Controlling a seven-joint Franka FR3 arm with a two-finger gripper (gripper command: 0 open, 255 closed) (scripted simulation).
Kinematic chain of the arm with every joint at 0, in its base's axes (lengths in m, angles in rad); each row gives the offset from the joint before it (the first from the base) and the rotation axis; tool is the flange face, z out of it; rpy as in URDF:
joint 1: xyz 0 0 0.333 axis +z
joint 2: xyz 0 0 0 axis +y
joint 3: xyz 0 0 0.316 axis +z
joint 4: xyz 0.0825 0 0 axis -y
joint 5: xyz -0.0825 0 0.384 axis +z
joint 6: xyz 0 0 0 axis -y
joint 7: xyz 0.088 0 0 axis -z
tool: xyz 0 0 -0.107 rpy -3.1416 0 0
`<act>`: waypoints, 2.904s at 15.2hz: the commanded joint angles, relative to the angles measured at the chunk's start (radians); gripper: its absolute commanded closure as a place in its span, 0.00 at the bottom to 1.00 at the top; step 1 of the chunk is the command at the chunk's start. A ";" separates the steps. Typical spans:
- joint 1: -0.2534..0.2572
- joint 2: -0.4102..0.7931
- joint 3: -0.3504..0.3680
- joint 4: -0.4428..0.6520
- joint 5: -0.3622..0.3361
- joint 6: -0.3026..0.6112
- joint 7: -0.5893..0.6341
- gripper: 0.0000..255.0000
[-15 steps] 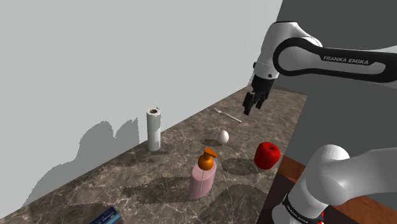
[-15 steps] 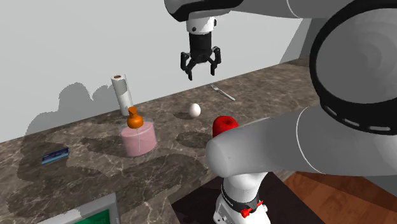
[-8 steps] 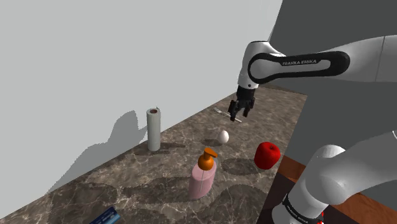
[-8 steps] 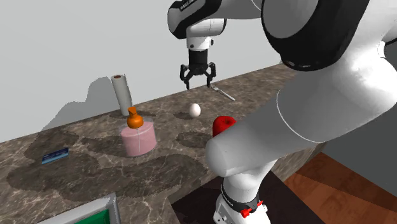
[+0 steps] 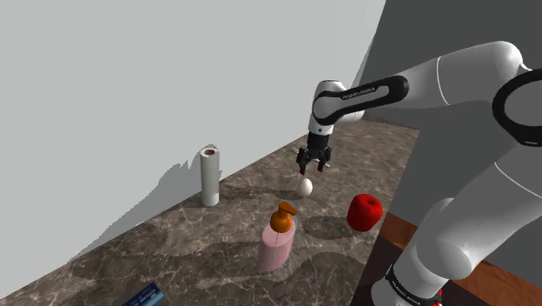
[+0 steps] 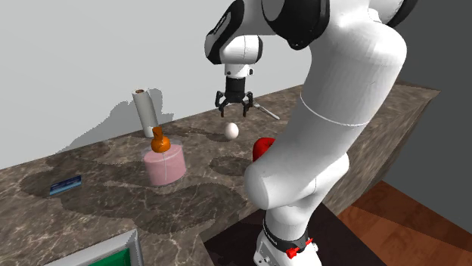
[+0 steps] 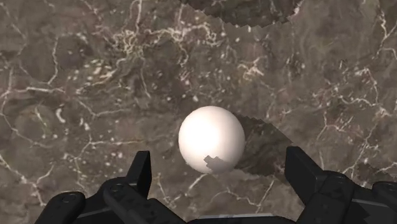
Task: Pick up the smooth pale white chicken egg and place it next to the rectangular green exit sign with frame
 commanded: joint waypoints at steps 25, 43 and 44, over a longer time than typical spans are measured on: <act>0.007 0.156 -0.008 -0.026 0.071 0.146 -0.027 1.00; 0.004 0.042 -0.006 0.083 0.036 -0.071 0.020 1.00; 0.003 0.036 -0.005 0.091 0.035 -0.085 0.022 1.00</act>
